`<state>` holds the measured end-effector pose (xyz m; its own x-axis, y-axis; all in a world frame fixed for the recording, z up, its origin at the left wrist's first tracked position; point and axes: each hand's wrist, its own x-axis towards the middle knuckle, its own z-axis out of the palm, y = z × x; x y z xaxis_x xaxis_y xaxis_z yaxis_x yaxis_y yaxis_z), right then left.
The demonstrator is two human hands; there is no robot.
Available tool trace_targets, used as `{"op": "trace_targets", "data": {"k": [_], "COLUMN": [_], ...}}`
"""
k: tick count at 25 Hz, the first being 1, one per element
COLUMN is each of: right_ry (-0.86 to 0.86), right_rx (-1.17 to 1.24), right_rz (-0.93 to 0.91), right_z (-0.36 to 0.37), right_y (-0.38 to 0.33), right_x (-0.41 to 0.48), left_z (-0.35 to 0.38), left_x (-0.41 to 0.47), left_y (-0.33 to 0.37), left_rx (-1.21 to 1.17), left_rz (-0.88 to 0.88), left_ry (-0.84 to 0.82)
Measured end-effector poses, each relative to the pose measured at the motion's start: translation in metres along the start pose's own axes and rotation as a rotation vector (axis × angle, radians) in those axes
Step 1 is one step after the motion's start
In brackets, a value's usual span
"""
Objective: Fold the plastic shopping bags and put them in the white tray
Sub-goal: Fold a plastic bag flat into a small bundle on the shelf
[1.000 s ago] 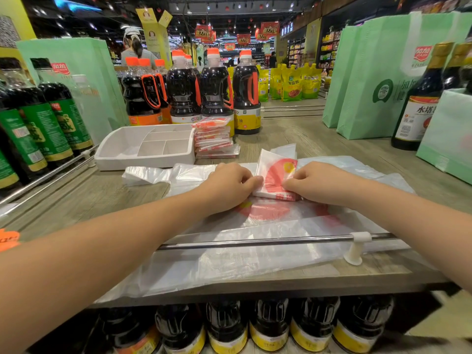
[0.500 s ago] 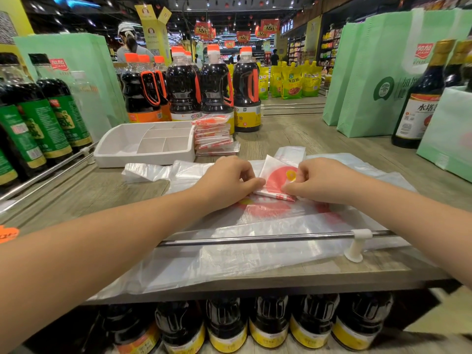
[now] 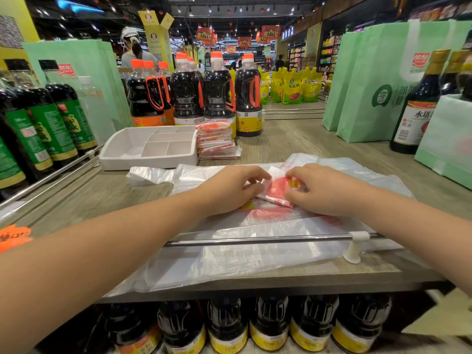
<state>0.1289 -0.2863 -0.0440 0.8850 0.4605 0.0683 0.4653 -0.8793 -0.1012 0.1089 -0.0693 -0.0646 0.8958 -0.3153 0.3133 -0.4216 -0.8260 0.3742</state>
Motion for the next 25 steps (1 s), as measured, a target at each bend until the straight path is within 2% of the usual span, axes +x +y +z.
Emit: {"op": "trace_targets", "data": {"k": [5,10,12,14,18,21,25], "right_ry": [-0.087,-0.146,-0.174,-0.186,-0.209,-0.243,-0.264], "right_rx": [-0.037,0.083,0.137,0.151,0.180,0.285,0.305], "right_rz": [-0.009,-0.123,-0.178,-0.194,-0.201,-0.184,-0.178], "right_z": [0.001,-0.006,-0.009,-0.008,-0.008,-0.010,-0.013], "right_y": [0.003,0.004,0.004,0.007,0.011,0.013,0.014], "right_x": [0.004,0.001,-0.001,-0.001,0.000,0.000,-0.005], "left_z": [-0.004,-0.019,-0.026,-0.027,-0.024,-0.020,-0.013], "left_x": [-0.002,-0.008,-0.014,-0.018,-0.017,-0.014,-0.012], "left_y": [0.002,-0.005,-0.008,-0.010,-0.001,0.001,0.000], "left_rx": [0.063,-0.001,0.016,0.165,0.505,0.582,0.387], "left_rz": [0.039,0.102,0.180,0.304,0.473,0.405,0.237], "left_ry": [-0.200,-0.197,-0.205,-0.183,-0.029,-0.007,-0.080]}}
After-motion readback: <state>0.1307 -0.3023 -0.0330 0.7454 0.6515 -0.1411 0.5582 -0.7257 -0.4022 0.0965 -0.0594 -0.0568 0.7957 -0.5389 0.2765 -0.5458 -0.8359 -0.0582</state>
